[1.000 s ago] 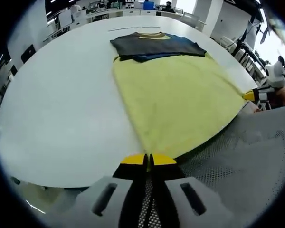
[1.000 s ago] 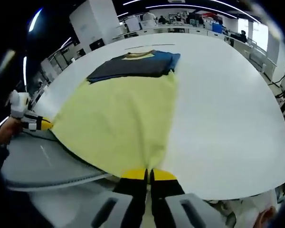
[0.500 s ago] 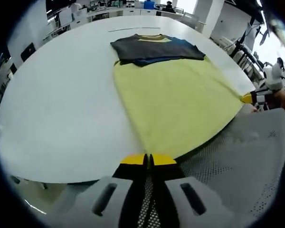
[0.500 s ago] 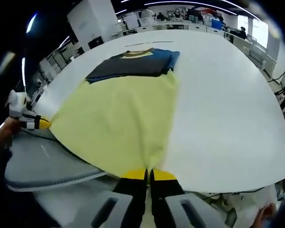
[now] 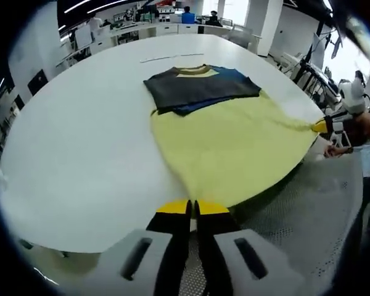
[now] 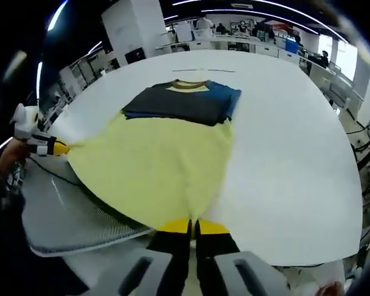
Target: Fold the garment on the visible template until the final outline fits inside the template.
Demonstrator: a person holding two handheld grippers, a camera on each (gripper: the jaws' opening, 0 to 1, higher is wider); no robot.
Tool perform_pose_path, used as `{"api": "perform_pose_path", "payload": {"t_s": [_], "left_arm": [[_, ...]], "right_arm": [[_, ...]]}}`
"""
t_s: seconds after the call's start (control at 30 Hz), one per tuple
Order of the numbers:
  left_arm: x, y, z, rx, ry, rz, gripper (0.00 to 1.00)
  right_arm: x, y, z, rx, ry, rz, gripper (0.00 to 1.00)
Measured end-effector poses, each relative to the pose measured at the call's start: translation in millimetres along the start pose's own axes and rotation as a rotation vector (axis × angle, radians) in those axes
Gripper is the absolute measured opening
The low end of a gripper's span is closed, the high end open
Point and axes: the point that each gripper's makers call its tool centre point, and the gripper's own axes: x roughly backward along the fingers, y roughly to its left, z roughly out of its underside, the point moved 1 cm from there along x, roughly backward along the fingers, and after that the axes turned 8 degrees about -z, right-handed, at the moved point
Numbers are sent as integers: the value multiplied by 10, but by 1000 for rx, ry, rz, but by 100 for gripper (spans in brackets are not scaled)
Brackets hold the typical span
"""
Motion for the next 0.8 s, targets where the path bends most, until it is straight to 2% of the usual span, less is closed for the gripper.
{"api": "perform_pose_path", "payload": {"t_s": [0.17,0.37,0.63,0.8], "left_arm": [[8,29,-75,-2,-20,-3,0],[43,52,-226,-9,-61,-10,0],[95,85,-432,-32,-110,-19,0],[113,124,-611,-41,-154,-32,0]], "right_arm": [[68,-33,-174,-47,-70,7,0],[117,-80,-319,-64,-112,11,0],[145,-117,-489,-33,-131,26,0],[191,-175,-680,-16,-170,46,0]]}}
